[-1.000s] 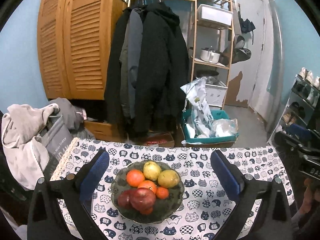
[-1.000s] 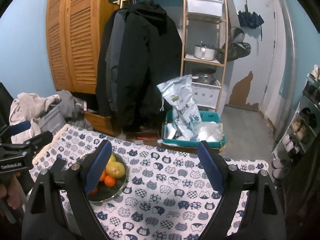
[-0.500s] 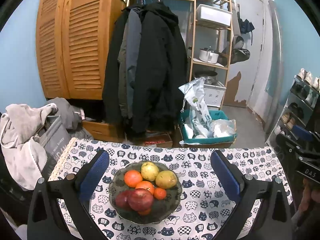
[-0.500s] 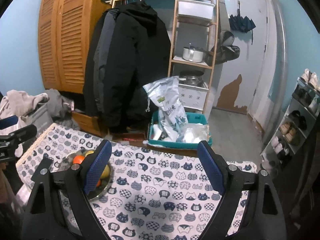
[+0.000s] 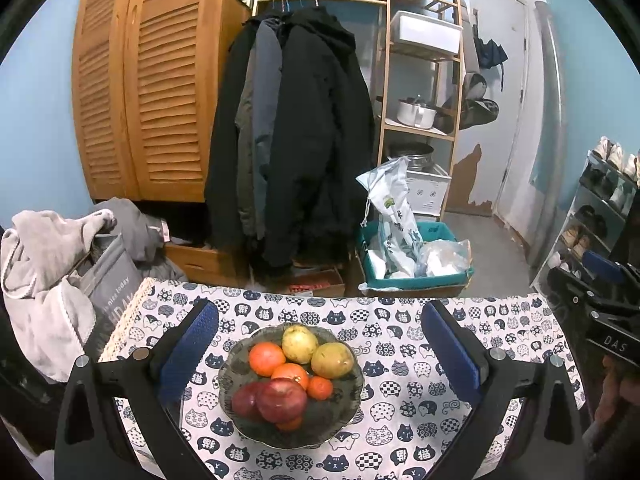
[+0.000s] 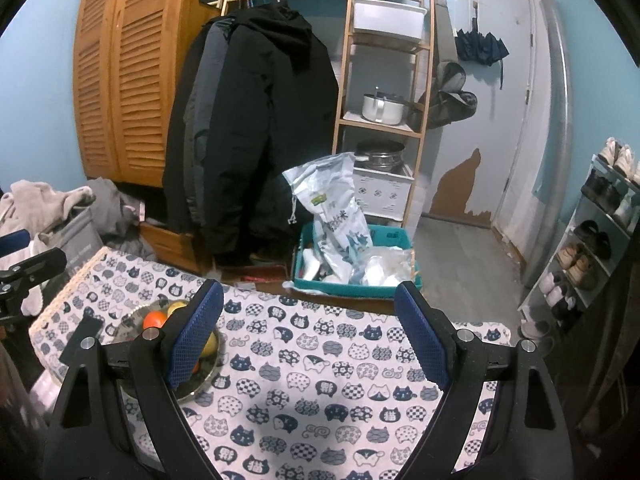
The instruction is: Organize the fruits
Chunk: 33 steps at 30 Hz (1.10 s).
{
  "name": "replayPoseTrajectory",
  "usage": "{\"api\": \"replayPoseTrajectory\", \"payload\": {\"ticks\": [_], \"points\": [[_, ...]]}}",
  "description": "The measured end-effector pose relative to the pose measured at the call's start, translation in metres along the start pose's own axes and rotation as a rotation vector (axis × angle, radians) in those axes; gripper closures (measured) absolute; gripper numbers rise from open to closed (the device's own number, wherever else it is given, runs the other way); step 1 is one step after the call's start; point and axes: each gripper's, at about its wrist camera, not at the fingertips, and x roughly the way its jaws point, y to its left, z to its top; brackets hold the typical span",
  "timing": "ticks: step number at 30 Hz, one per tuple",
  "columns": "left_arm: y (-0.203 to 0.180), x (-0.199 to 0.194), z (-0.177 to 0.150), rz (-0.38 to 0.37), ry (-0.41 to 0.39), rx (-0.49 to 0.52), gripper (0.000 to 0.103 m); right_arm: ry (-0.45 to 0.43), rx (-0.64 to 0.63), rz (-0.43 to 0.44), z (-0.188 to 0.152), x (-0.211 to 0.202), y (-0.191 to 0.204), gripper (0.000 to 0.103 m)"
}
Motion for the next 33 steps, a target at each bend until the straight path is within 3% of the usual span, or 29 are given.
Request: {"api": "replayPoseTrajectory", "payload": {"ticks": [33], "points": [[0.0081,-0.0055,0.0040,0.010,0.001,-0.018,0.001,-0.015,0.001,-0.007,0.0062,-0.0024,-0.0055,0.017]]}}
